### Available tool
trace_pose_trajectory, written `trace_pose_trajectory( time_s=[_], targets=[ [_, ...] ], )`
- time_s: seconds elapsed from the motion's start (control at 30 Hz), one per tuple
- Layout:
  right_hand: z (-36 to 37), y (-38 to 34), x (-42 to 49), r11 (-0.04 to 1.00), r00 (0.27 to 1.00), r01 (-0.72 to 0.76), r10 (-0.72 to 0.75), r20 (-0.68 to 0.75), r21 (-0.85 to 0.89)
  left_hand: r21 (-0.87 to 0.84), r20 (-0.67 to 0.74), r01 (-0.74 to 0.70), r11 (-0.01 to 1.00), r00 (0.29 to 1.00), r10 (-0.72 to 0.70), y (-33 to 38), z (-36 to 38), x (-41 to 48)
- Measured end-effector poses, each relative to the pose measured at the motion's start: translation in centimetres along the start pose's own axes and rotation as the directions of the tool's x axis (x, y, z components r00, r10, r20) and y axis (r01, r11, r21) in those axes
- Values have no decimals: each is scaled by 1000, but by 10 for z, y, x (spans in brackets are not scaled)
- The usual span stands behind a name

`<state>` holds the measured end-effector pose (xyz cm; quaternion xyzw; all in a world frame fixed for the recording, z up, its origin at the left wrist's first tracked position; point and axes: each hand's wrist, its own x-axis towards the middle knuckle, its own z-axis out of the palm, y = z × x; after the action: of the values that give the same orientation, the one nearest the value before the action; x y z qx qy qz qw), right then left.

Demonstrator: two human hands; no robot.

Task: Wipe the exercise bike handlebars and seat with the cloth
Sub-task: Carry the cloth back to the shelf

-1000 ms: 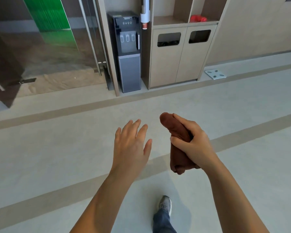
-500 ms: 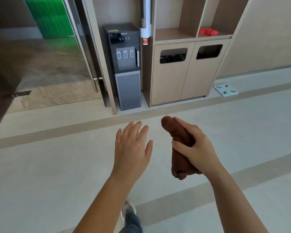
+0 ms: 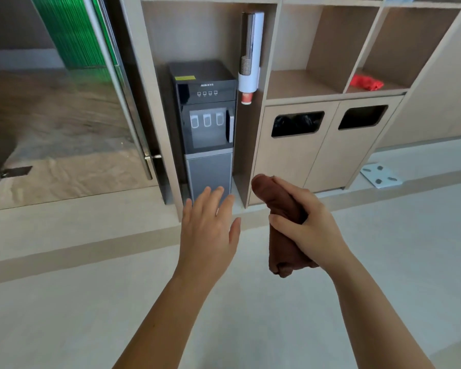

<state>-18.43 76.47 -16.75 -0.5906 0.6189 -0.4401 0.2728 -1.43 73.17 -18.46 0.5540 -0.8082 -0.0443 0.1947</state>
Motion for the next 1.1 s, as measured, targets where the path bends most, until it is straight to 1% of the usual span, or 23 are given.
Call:
trace_pose_trajectory(
  time_s=[0.07,0.17,0.27,0.33,0.53,0.63,0.7,0.97,1.1],
  targets=[
    [4,4,37,1000,1000,-2,1,6,14,-12,7,19,1000,1000,-19,-12,5,34],
    [10,13,92,999,1000,-3,3,14,35,-8,-2,10,1000,1000,-10,-26,14,85],
    [12,23,156,999,999,33,-34,30,43,-17,-92,-8,1000,996,6,-36,23,142],
    [12,29,201,996,997,67,-70,45,63,7,-146,-11,1000,989,12,-40,30,183],
    [-7,34,332,982,985,159,-164,49,98,44,-231,10,999,973,0,-42,37,308],
    [-15,25,396,969,974,213,-221,54,127,66,-322,9,998,947,12,-49,30,363],
    [-15,16,438,961,969,233,-243,52,149,70,-361,31,997,933,-3,-57,22,397],
    [9,-26,572,939,944,315,-324,55,137,138,-459,2,990,886,62,-105,-8,520],
    [31,-44,628,935,939,342,-344,9,99,148,-498,-30,989,861,101,-143,-21,577]
  ],
)
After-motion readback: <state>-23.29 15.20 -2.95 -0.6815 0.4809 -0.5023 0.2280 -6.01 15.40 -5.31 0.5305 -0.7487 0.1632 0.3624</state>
